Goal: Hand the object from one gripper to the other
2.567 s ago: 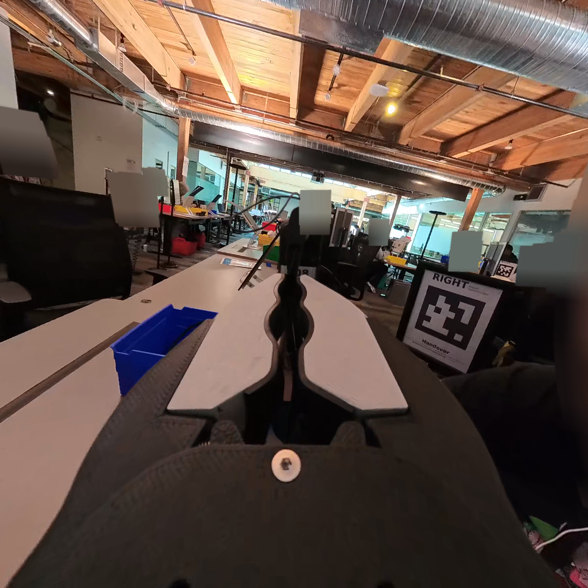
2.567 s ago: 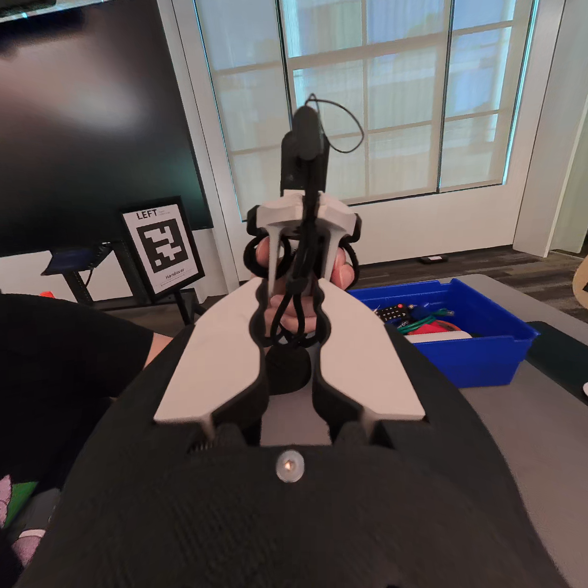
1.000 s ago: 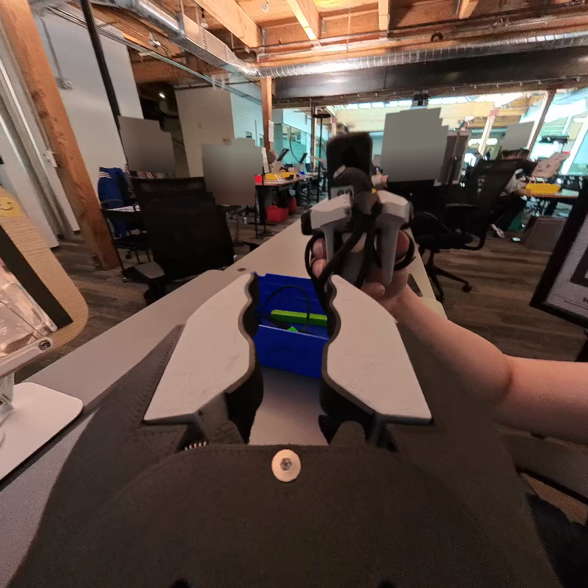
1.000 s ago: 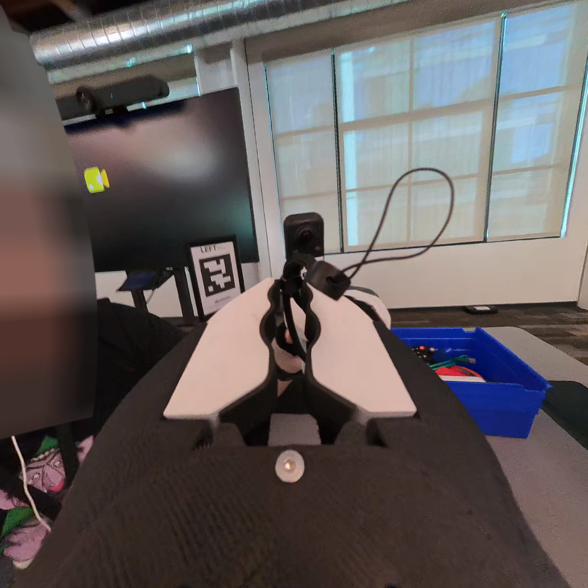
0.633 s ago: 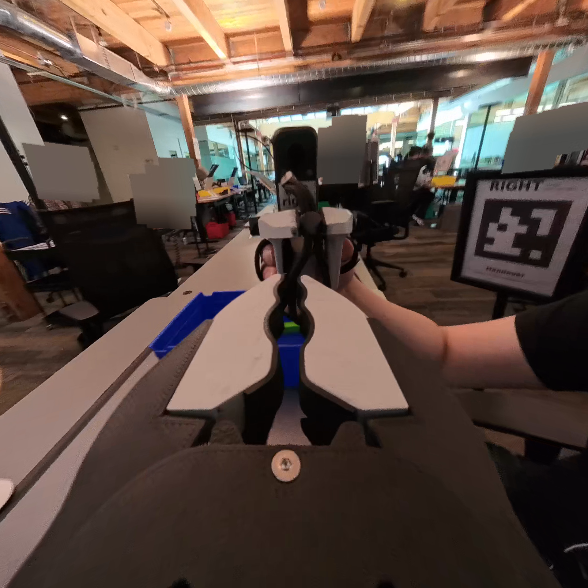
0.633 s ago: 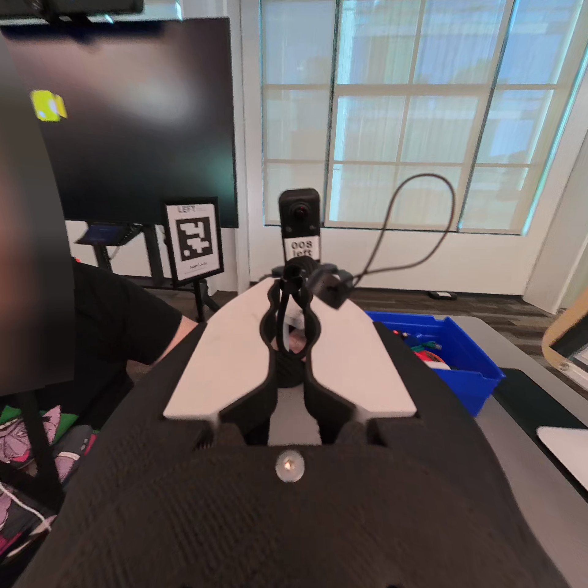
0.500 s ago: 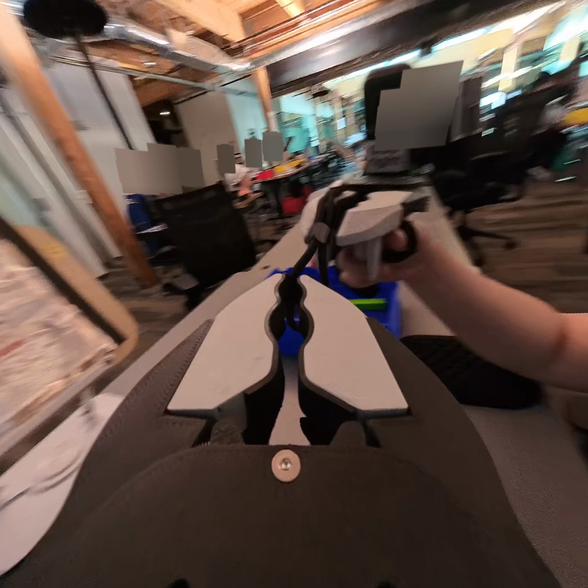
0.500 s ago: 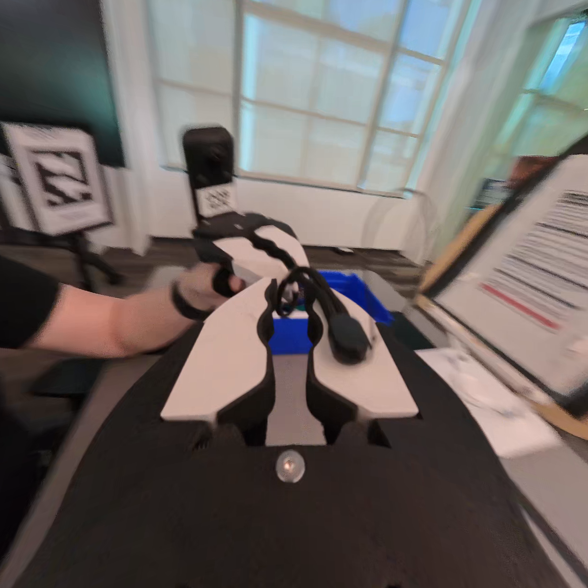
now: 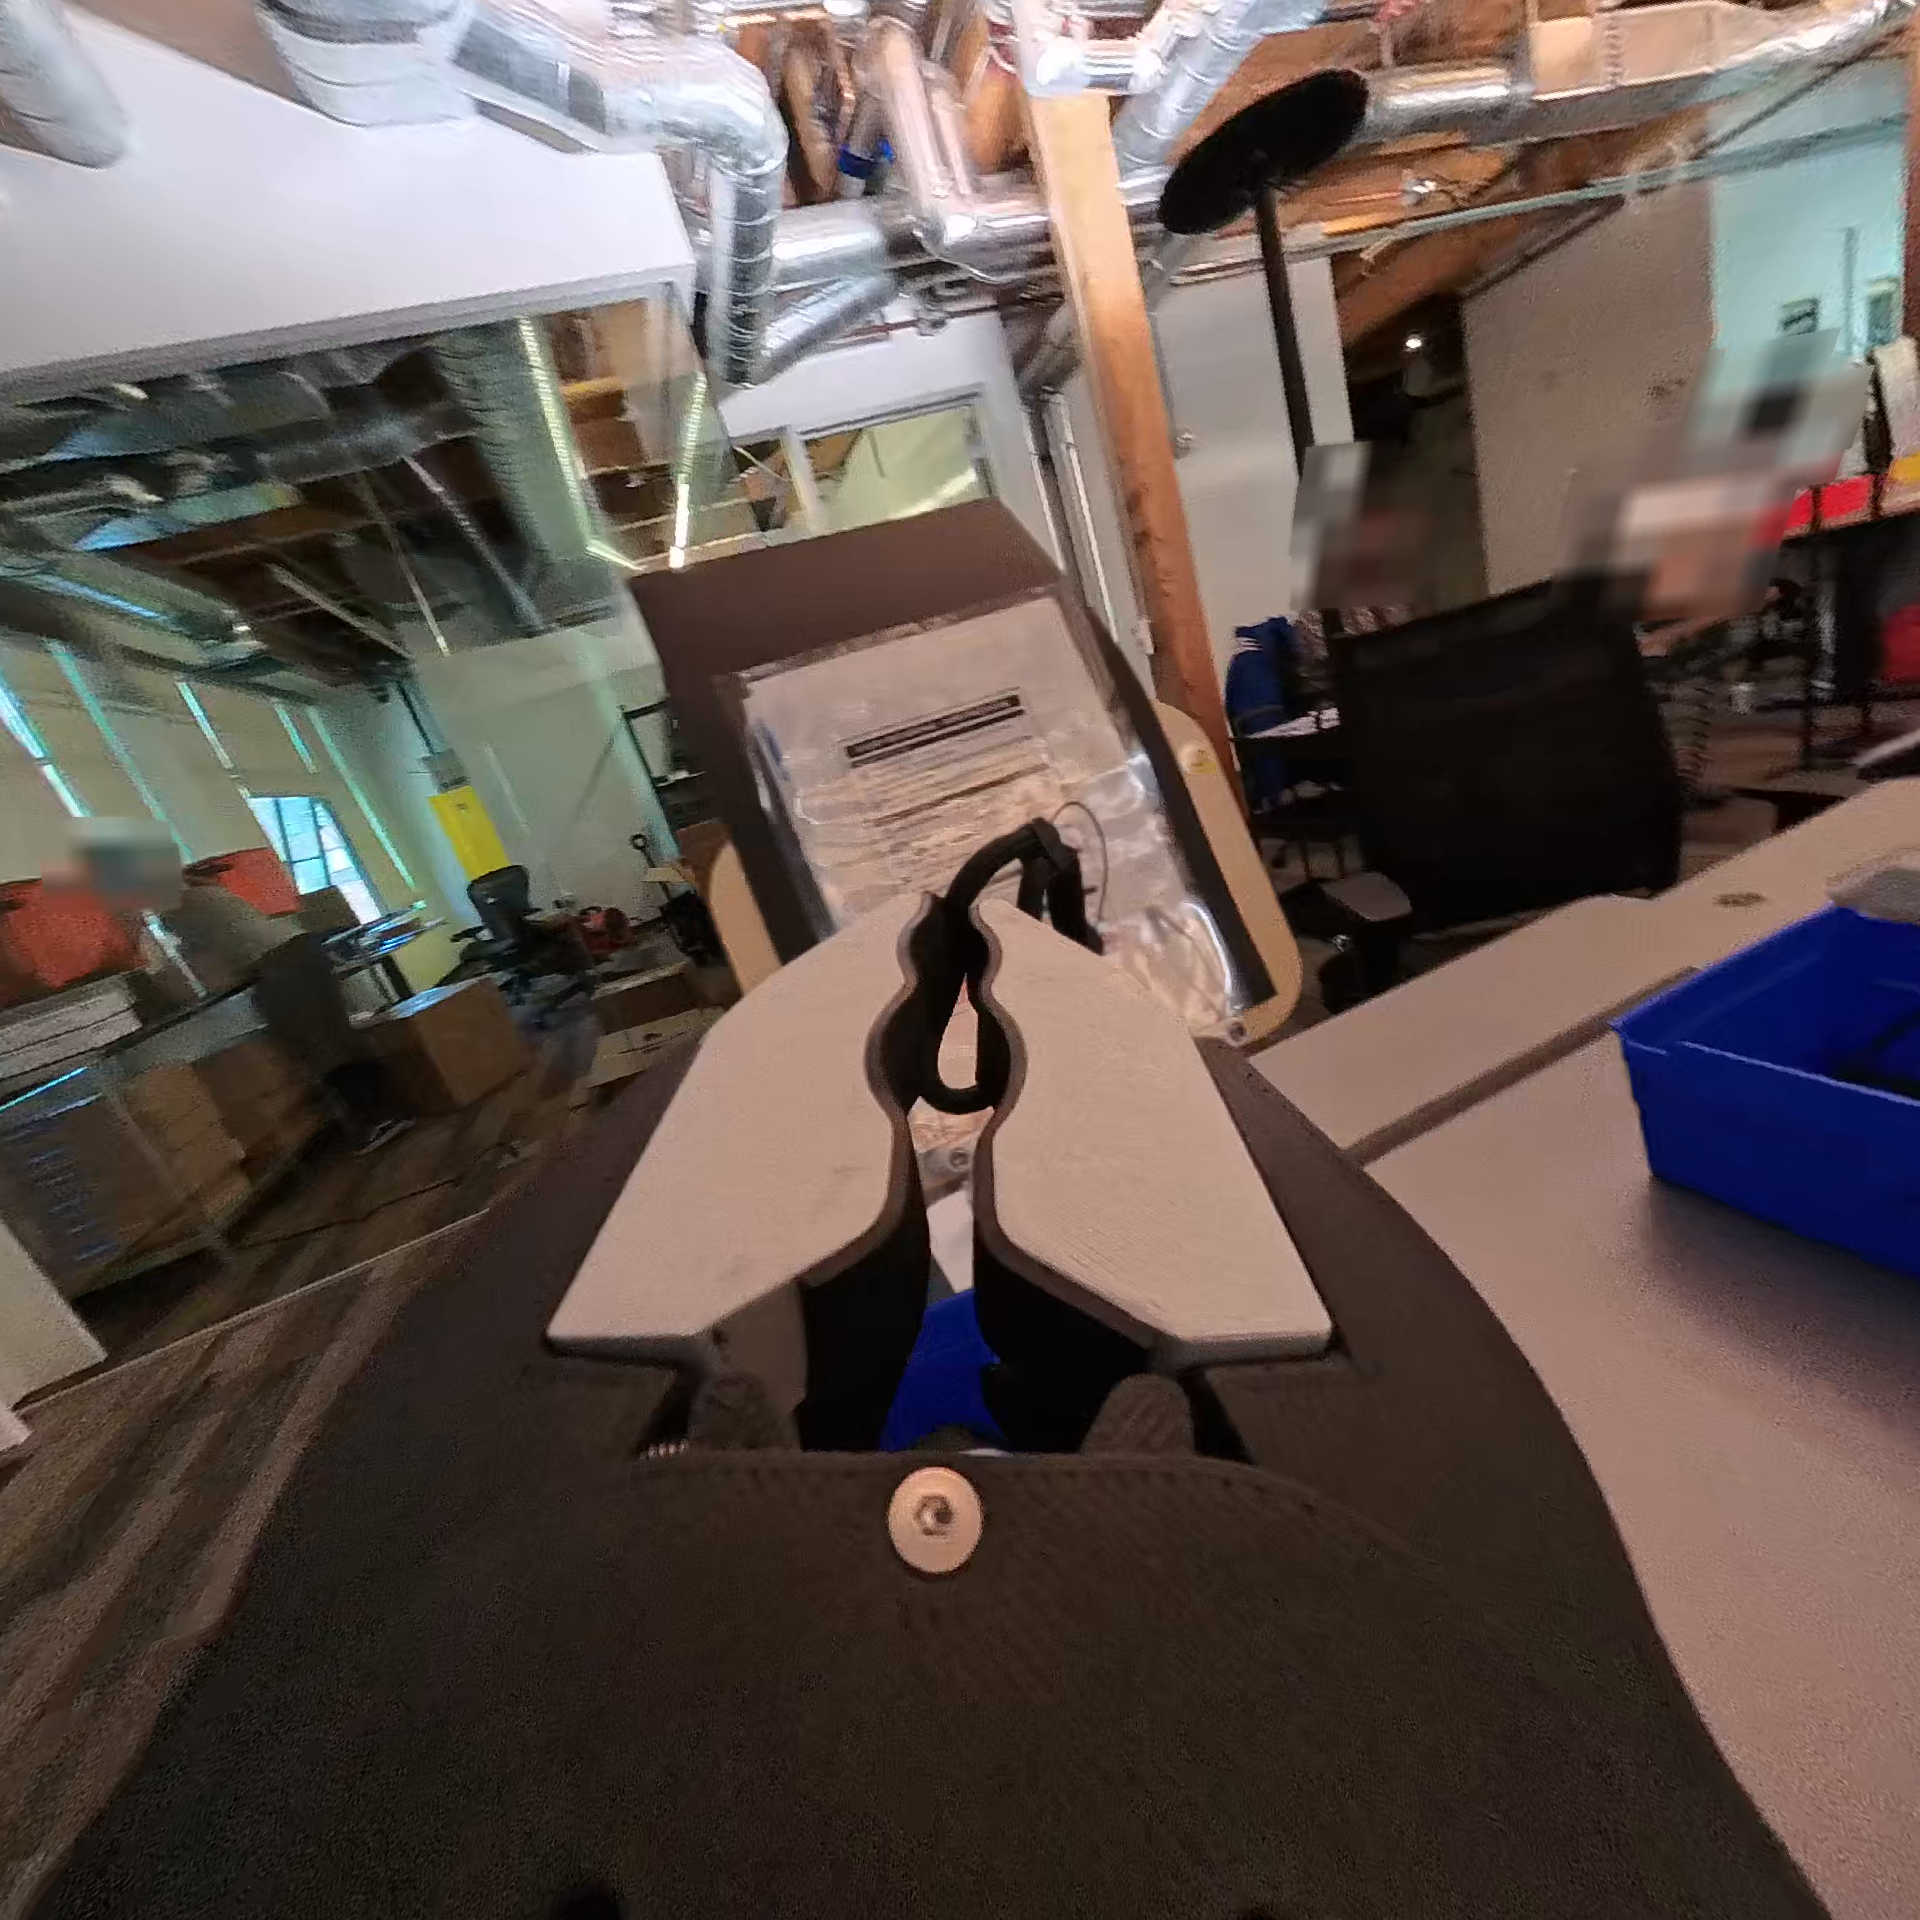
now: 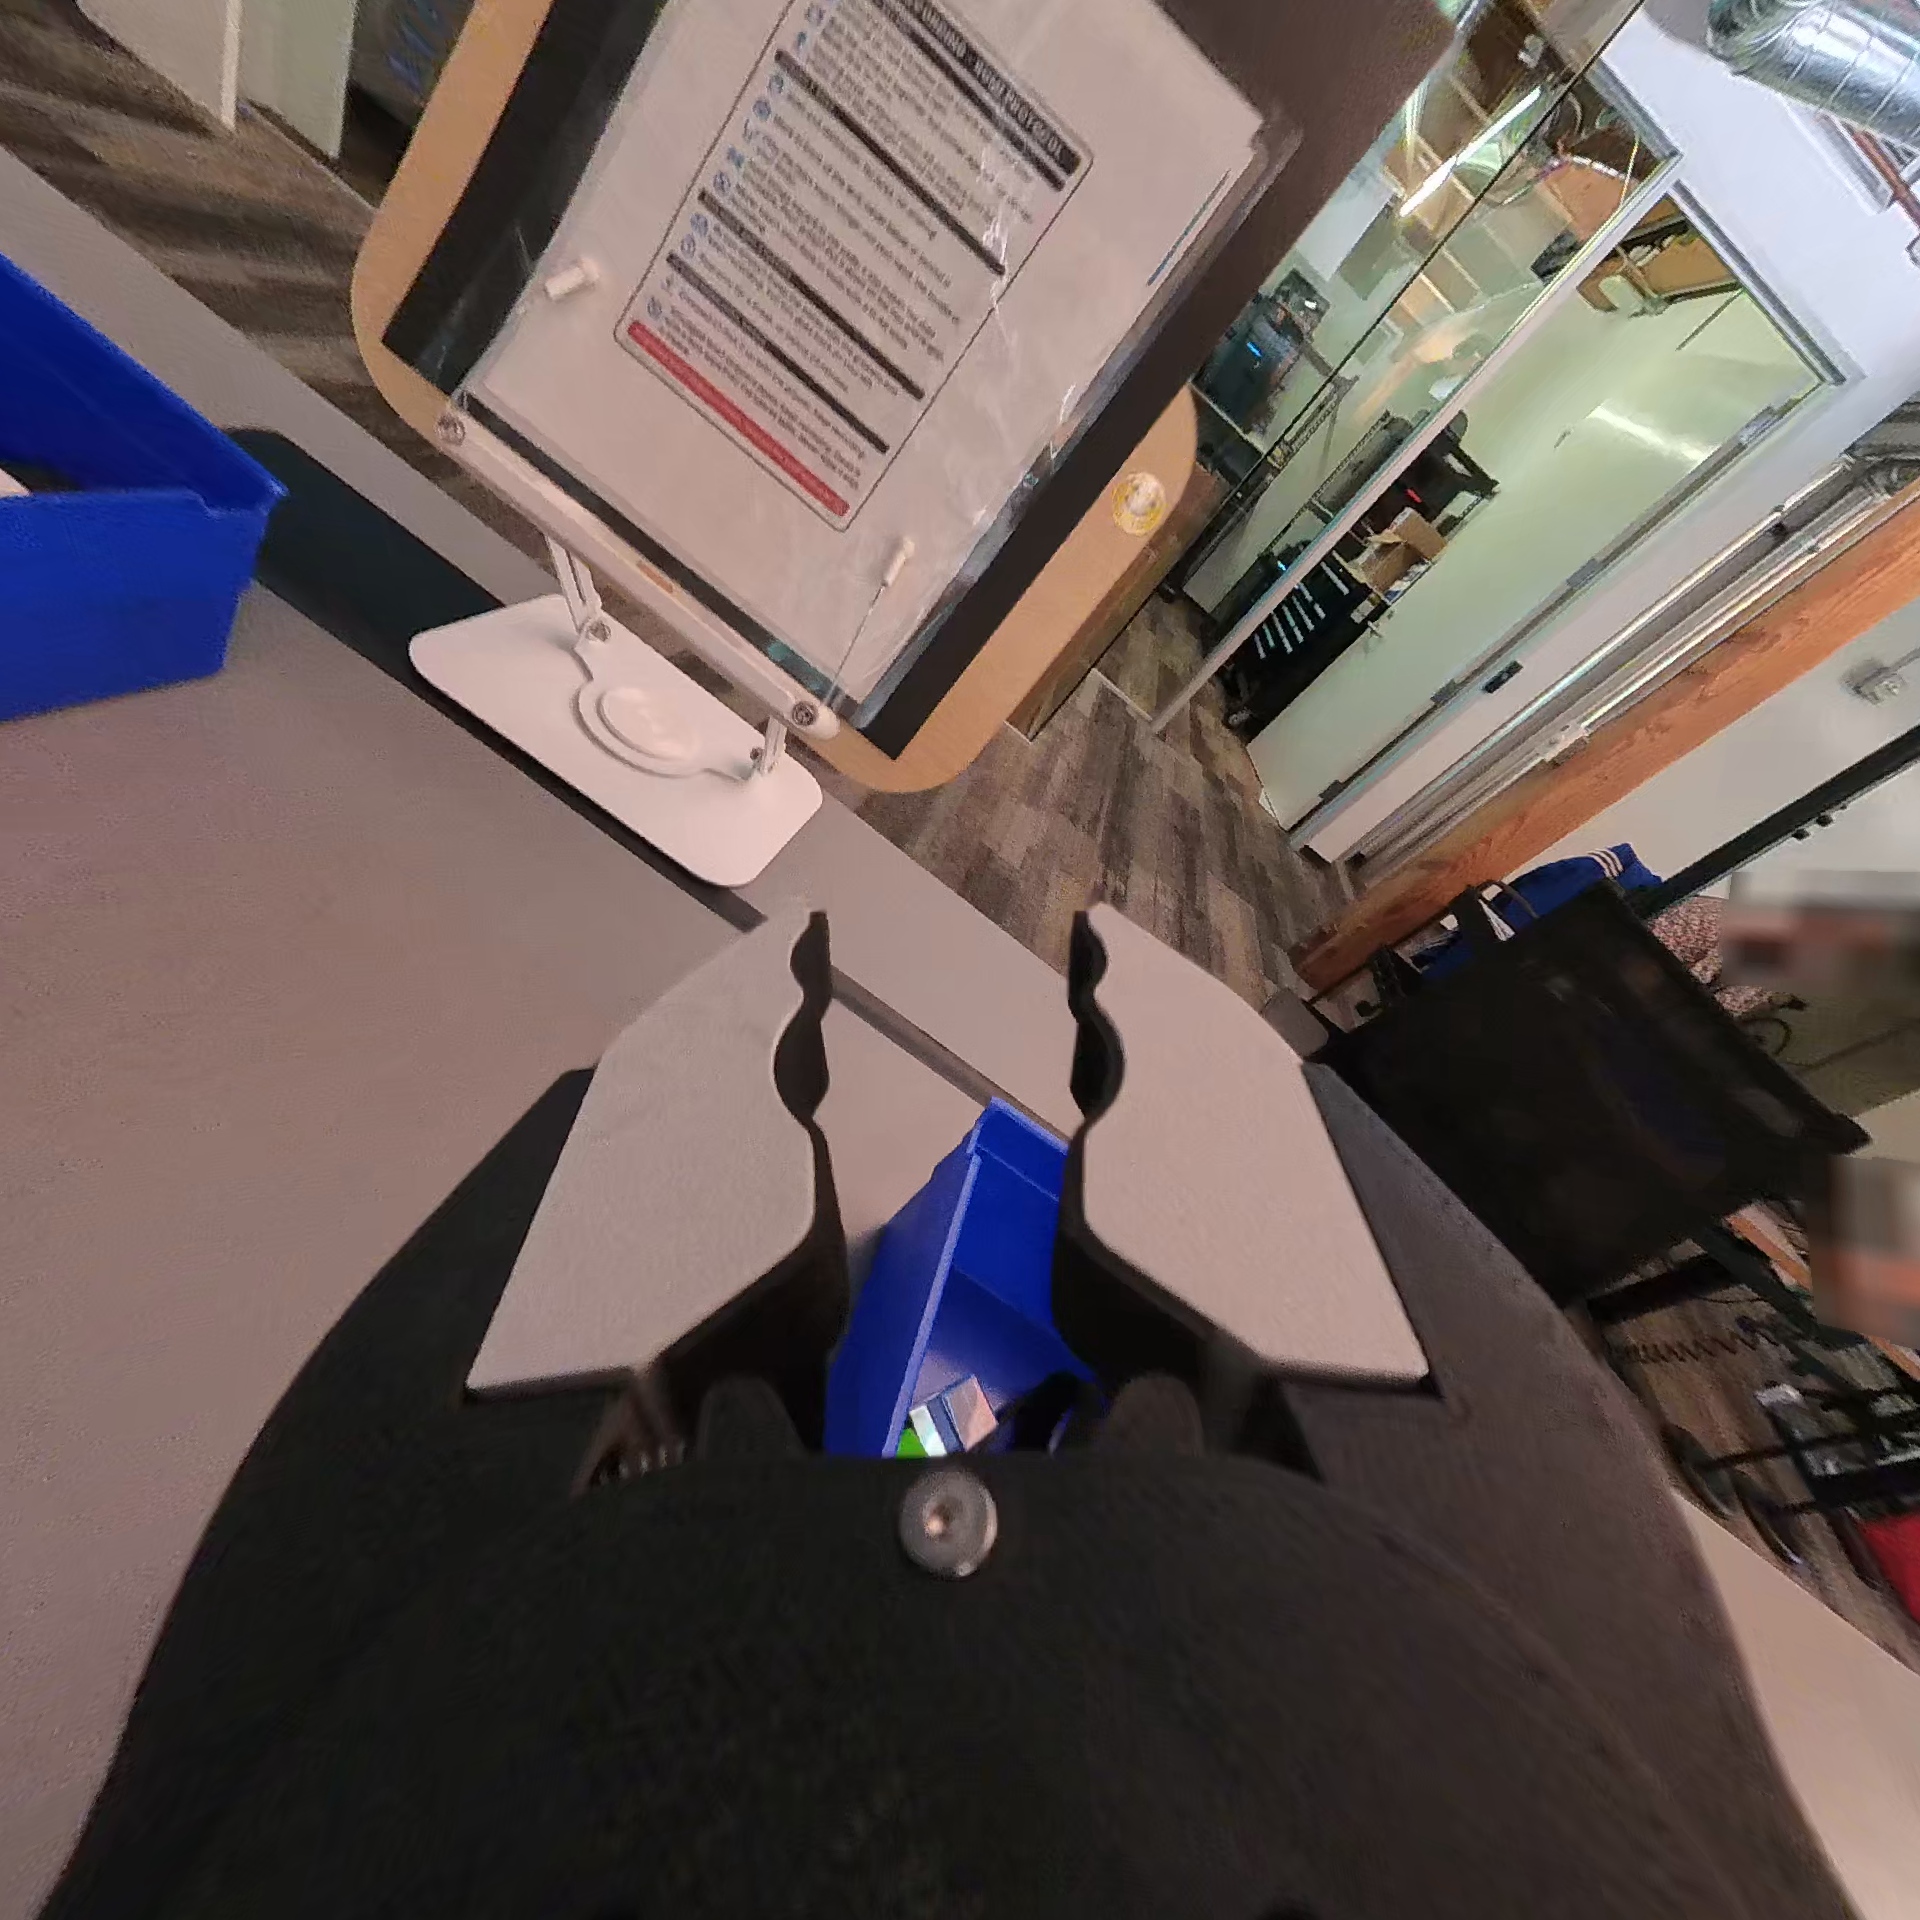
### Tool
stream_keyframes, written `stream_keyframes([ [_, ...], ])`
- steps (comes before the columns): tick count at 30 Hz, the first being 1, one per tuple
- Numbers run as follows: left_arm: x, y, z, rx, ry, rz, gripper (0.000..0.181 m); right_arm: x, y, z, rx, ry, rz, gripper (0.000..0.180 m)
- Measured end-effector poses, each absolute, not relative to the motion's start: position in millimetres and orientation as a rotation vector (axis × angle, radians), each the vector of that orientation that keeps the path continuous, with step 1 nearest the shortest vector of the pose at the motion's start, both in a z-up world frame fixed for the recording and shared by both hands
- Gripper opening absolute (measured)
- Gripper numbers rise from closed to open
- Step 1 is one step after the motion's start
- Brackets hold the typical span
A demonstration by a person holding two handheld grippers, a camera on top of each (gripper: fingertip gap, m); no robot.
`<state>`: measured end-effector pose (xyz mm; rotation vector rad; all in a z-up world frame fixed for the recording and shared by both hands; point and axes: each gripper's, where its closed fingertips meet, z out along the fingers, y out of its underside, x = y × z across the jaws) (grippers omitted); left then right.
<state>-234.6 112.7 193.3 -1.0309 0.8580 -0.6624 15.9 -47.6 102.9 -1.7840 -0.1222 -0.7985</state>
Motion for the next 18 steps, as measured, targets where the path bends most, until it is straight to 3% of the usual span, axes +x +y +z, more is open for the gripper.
stream_keyframes([
  [7, -245.8, 120.6, 196.3, -1.042, 0.827, -0.690, 0.002, 16.8, -45.1, 98.3, -1.798, -0.170, -0.949, 0.047],
  [13, -190.3, 83.8, 170.1, -1.046, 1.029, -0.765, 0.002, -34.4, -29.5, 111.7, -1.552, -0.533, -1.090, 0.054],
  [18, -142.8, 37.3, 143.1, -1.002, 1.202, -0.766, 0.001, -70.2, -23.0, 111.6, -1.402, -0.652, -1.217, 0.045],
])
